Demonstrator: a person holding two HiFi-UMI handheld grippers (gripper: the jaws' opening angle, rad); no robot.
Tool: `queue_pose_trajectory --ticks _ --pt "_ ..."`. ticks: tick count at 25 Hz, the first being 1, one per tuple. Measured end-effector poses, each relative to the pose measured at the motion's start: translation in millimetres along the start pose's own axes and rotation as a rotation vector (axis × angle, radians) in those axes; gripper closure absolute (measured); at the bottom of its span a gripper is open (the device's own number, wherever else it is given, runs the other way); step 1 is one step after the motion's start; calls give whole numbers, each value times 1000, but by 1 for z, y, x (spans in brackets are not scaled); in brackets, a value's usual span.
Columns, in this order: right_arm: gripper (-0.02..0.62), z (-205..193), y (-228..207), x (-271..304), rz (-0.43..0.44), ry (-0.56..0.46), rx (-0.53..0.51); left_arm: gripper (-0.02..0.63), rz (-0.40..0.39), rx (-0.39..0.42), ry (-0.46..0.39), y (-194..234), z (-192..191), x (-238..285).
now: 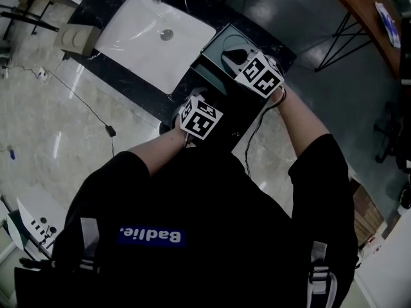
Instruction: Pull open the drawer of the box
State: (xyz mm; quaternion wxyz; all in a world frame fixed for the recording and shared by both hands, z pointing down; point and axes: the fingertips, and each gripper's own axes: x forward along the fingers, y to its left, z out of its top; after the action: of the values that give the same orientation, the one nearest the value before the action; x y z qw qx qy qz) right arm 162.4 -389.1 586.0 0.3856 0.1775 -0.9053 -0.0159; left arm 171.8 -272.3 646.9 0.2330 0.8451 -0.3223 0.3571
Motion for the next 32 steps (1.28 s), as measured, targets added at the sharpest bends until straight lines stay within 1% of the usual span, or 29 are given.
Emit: queue_pose_trajectory --ticks 8,17,22,26,32 --pt "596 1 1 1 -3 4 -4 540 -10 -10 15 -1 -16 -14" --pt "597 -1 2 3 -12 14 -14 540 -25 -3 41 -3 -31 -22" --pt "597 0 0 2 -14 15 -16 540 -34 9 27 -4 -32 -27" --pt "597 1 0 2 -19 16 -14 540 -45 -2 45 -5 -40 -32" --pt "597 0 0 3 -23 18 -13 540 -51 1 43 -8 -45 -38"
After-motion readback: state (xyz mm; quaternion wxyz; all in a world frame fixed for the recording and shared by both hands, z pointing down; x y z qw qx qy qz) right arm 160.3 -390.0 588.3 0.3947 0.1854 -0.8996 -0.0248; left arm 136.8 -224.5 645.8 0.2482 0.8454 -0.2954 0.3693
